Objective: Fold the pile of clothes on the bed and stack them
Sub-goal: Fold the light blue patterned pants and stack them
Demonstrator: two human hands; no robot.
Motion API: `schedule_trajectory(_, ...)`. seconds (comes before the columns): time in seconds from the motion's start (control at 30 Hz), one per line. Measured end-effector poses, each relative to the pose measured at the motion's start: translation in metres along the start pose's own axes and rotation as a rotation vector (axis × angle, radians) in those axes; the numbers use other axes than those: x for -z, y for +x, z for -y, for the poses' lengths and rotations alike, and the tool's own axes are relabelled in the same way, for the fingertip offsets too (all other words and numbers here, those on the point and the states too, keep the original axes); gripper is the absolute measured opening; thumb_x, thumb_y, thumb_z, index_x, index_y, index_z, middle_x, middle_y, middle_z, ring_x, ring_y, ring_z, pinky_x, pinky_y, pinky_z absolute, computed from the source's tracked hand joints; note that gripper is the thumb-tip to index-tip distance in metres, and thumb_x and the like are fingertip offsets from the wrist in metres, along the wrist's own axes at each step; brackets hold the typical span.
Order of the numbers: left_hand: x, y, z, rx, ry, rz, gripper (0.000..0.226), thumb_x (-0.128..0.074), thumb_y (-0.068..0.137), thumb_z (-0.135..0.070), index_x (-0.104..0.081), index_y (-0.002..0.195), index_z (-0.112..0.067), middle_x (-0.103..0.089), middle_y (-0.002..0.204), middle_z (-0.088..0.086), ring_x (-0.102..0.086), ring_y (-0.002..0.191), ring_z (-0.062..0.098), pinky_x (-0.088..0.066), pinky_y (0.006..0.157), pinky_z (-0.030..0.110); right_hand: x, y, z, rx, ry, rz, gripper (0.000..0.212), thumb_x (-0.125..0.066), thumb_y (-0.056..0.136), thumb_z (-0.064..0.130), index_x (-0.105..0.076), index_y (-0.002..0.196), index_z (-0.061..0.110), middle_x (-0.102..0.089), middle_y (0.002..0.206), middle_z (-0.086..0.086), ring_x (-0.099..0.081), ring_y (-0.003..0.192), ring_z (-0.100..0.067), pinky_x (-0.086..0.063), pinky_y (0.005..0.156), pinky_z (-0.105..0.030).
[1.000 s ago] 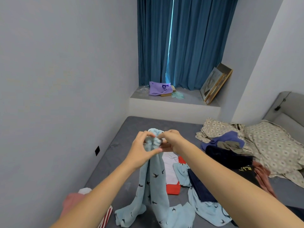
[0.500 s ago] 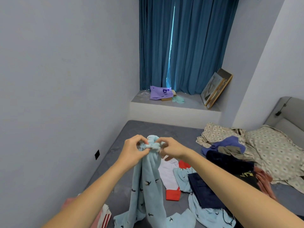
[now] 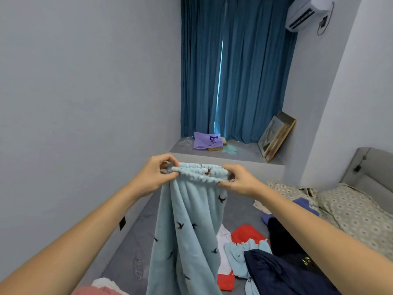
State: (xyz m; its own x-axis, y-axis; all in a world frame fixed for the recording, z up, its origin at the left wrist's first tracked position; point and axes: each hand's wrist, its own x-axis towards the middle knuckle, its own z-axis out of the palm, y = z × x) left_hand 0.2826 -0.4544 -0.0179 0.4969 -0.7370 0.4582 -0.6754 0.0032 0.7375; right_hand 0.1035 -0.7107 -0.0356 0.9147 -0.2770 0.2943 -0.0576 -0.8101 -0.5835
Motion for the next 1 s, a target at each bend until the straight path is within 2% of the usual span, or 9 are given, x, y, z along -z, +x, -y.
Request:
schedule_trajectory(0.1, 0.017, 0.019, -0.019, -0.042, 0.028, 0.047, 0.016, -0.075, 0.094, -0.004, -0.076, 0.101, -0.019, -0.07, 0.11, 0.005, -0.069, 0.1, 0.018, -0.055, 0.091, 0.036, 0.042, 0.014, 0.028, 0.055, -0.004, 0.007, 0.02, -0.08, 0.085, 0.02, -0.06, 0.091, 0.017, -0.062, 0.083, -0.002, -0.057, 0.072, -0.019, -0.046, 0.069, -0.038)
schedule_trajectory(0.17, 0.028, 0.032, -0.034, -0.065, 0.049, 0.045, 0.016, -0.073, 0.095, -0.003, -0.077, 0.104, -0.016, -0.068, 0.114, 0.008, -0.068, 0.103, 0.019, -0.053, 0.093, 0.029, 0.067, 0.02, 0.044, 0.052, -0.028, 0.069, 0.03, -0.084, 0.082, 0.017, -0.061, 0.102, 0.016, -0.068, 0.099, -0.011, -0.066, 0.089, -0.033, -0.054, 0.081, -0.047)
schedule_trajectory(0.27, 0.045, 0.05, -0.056, -0.104, 0.1, 0.025, 0.013, -0.073, 0.093, 0.0, -0.075, 0.1, -0.01, -0.071, 0.113, 0.012, -0.069, 0.093, 0.012, -0.053, 0.085, 0.019, 0.1, 0.023, 0.059, 0.064, -0.097, 0.088, 0.032, -0.086, 0.079, 0.013, -0.061, 0.097, 0.021, -0.069, 0.096, -0.006, -0.068, 0.087, -0.024, -0.056, 0.082, -0.045)
schedule_trajectory(0.4, 0.061, 0.076, -0.089, -0.133, 0.072, -0.086, 0.016, -0.07, 0.096, -0.001, -0.072, 0.094, -0.017, -0.074, 0.105, 0.021, -0.068, 0.09, 0.021, -0.052, 0.085, 0.037, 0.134, 0.029, 0.08, 0.106, -0.043, -0.115, 0.019, -0.077, 0.088, 0.012, -0.061, 0.095, 0.018, -0.065, 0.092, -0.019, -0.061, 0.076, -0.021, -0.053, 0.073, -0.046)
schedule_trajectory(0.53, 0.078, 0.105, -0.126, -0.177, 0.061, -0.16, 0.018, -0.069, 0.098, -0.01, -0.072, 0.093, -0.027, -0.07, 0.096, 0.03, -0.058, 0.082, 0.023, -0.046, 0.079, 0.038, 0.165, 0.037, 0.105, 0.118, 0.061, -0.214, 0.018, -0.07, 0.094, -0.001, -0.058, 0.105, 0.006, -0.067, 0.107, -0.026, -0.072, 0.099, -0.031, -0.063, 0.086, -0.044)
schedule_trajectory(0.63, 0.089, 0.117, -0.142, -0.21, 0.054, -0.185, 0.015, -0.069, 0.098, -0.016, -0.071, 0.093, -0.031, -0.066, 0.079, 0.013, -0.054, 0.074, 0.019, -0.044, 0.072, 0.033, 0.182, 0.037, 0.117, 0.122, 0.108, -0.245, 0.018, -0.067, 0.095, -0.003, -0.058, 0.109, 0.003, -0.066, 0.109, -0.031, -0.072, 0.101, -0.033, -0.064, 0.087, -0.039)
schedule_trajectory(0.77, 0.081, 0.118, -0.143, -0.217, 0.084, -0.213, 0.016, -0.067, 0.1, -0.015, -0.07, 0.093, -0.029, -0.056, 0.058, -0.016, -0.042, 0.053, 0.002, -0.037, 0.054, 0.015, 0.186, 0.033, 0.12, 0.082, 0.028, -0.215, 0.018, -0.071, 0.093, 0.0, -0.062, 0.106, 0.008, -0.068, 0.108, -0.031, -0.071, 0.098, -0.035, -0.062, 0.09, -0.046)
schedule_trajectory(0.87, 0.074, 0.114, -0.142, -0.211, 0.061, -0.254, 0.013, -0.066, 0.101, -0.014, -0.069, 0.094, -0.024, -0.06, 0.059, -0.021, -0.044, 0.052, -0.002, -0.038, 0.052, 0.01, 0.187, 0.031, 0.118, 0.091, 0.047, -0.219, 0.016, -0.07, 0.094, 0.001, -0.062, 0.106, 0.008, -0.07, 0.108, -0.025, -0.071, 0.103, -0.037, -0.064, 0.088, -0.043)
schedule_trajectory(1.0, 0.068, 0.11, -0.149, -0.19, 0.074, -0.267, 0.014, -0.065, 0.1, -0.018, -0.068, 0.092, -0.03, -0.056, 0.064, -0.01, -0.042, 0.056, 0.005, -0.038, 0.054, 0.019, 0.182, 0.028, 0.11, 0.078, 0.145, -0.157, 0.016, -0.061, 0.098, 0.002, -0.054, 0.111, 0.008, -0.064, 0.12, -0.016, -0.069, 0.112, -0.03, -0.064, 0.087, -0.039)
